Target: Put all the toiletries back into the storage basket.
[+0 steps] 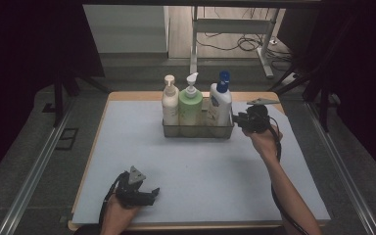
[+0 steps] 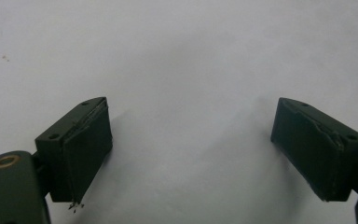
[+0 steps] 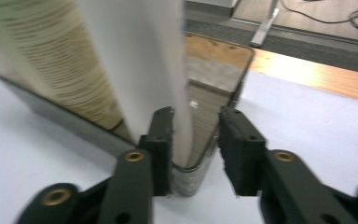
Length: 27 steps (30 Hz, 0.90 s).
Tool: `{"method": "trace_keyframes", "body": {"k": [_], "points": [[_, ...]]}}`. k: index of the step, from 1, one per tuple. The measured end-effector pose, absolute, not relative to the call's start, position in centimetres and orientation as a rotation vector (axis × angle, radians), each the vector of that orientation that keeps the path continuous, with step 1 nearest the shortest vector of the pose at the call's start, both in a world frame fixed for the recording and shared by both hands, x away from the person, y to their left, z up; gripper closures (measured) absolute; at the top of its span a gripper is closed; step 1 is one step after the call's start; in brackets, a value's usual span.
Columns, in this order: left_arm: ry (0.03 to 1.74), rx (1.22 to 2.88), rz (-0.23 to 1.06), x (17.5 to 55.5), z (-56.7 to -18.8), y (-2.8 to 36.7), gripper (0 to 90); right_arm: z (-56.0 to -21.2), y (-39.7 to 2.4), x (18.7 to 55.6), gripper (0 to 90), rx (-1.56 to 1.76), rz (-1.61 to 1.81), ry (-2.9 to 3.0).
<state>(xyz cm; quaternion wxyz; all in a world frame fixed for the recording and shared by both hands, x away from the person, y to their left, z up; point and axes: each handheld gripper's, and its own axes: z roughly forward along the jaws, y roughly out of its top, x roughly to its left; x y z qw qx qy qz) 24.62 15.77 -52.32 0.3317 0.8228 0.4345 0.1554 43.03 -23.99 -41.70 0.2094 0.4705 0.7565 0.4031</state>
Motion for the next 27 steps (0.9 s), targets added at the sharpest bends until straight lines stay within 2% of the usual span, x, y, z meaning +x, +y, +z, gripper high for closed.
{"method": "trace_keyframes", "body": {"k": [5,11,27], "points": [[1.136,2.15,0.406,24.6,-52.3,15.8,12.0,-42.4,-24.1,44.2,80.3,1.342,1.101,2.088],[1.136,2.15,0.405,24.6,-52.3,15.8,12.0,-43.3,-23.7,45.8,88.7,1.358,1.042,2.08],[1.138,2.15,0.403,24.6,-52.3,15.8,12.0,-44.1,-21.9,48.7,89.3,1.383,1.056,2.074]]}}
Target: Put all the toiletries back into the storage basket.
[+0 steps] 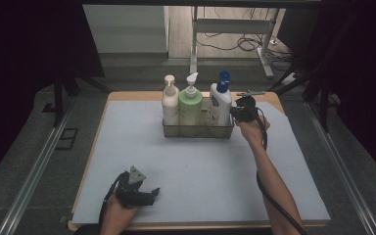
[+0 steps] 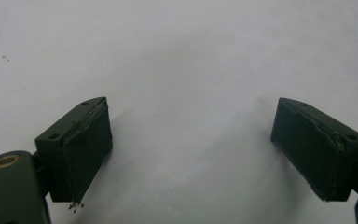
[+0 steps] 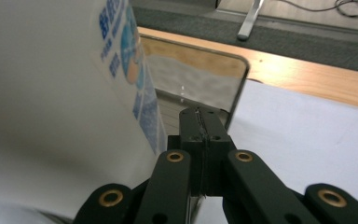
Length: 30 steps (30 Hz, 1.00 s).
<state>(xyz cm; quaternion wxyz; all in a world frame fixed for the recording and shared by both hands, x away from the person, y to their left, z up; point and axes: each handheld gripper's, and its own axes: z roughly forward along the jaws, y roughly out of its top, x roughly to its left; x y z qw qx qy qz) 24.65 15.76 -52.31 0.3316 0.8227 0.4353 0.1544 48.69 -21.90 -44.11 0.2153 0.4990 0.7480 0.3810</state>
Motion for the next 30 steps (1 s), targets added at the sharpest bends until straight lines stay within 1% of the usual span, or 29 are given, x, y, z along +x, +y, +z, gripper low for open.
{"method": "trace_keyframes", "body": {"k": [10,30], "points": [[1.138,2.153,0.405,24.7,-52.3,15.8,12.0,-45.3,-21.6,49.1,89.3,1.42,1.069,2.12],[1.138,2.155,0.408,24.7,-52.3,15.8,12.0,-46.0,-20.2,48.8,89.0,1.413,1.061,2.162]]}}
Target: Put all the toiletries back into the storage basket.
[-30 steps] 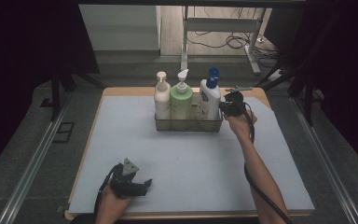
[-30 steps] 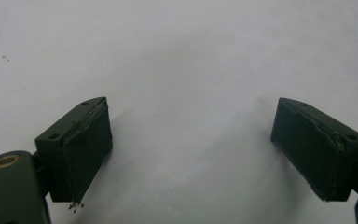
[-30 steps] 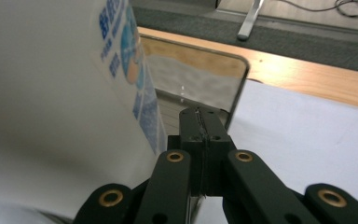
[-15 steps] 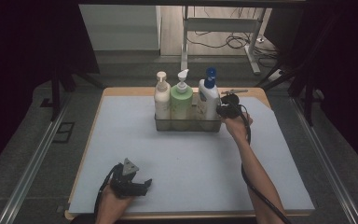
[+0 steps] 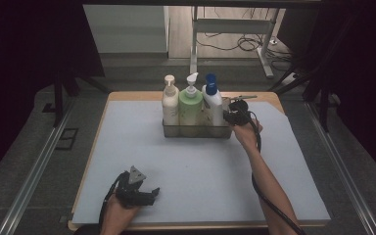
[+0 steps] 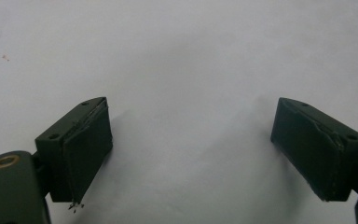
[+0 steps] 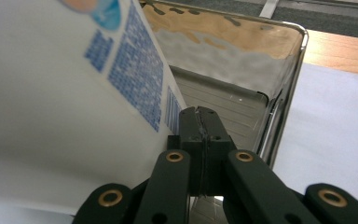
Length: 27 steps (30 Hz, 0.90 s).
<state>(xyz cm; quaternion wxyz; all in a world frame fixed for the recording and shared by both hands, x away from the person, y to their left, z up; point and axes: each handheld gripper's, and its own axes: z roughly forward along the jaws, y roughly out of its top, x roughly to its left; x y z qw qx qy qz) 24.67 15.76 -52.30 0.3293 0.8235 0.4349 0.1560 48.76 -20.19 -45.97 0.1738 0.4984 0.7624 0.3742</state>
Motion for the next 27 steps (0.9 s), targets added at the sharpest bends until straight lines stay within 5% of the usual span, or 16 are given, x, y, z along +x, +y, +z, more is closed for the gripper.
{"method": "trace_keyframes", "body": {"k": [27], "points": [[1.14,2.152,0.404,24.66,-52.3,15.73,12.1,-46.87,-19.9,48.44,88.1,1.391,0.975,2.203]]}}
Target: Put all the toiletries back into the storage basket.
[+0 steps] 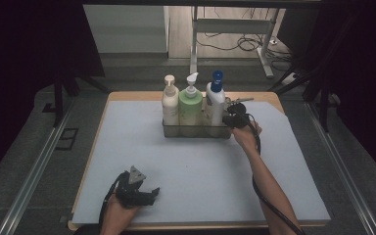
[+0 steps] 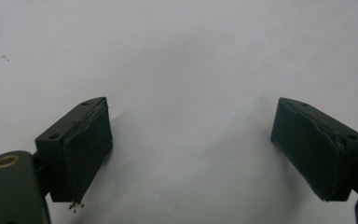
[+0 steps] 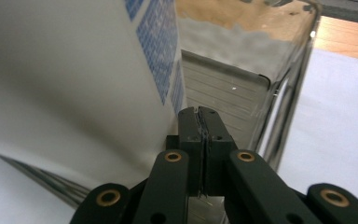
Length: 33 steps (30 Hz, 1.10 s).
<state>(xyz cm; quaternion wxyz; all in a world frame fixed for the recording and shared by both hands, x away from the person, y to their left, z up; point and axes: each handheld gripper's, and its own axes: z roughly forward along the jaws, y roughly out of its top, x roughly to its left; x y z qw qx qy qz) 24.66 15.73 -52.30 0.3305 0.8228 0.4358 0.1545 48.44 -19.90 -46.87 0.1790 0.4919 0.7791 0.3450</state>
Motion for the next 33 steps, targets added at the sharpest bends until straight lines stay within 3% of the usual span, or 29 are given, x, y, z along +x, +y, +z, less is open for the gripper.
{"method": "trace_keyframes", "body": {"k": [33], "points": [[1.138,2.159,0.405,24.7,-52.3,15.8,12.0,-46.1,-17.8,48.8,89.4,1.36,0.979,2.234]]}}
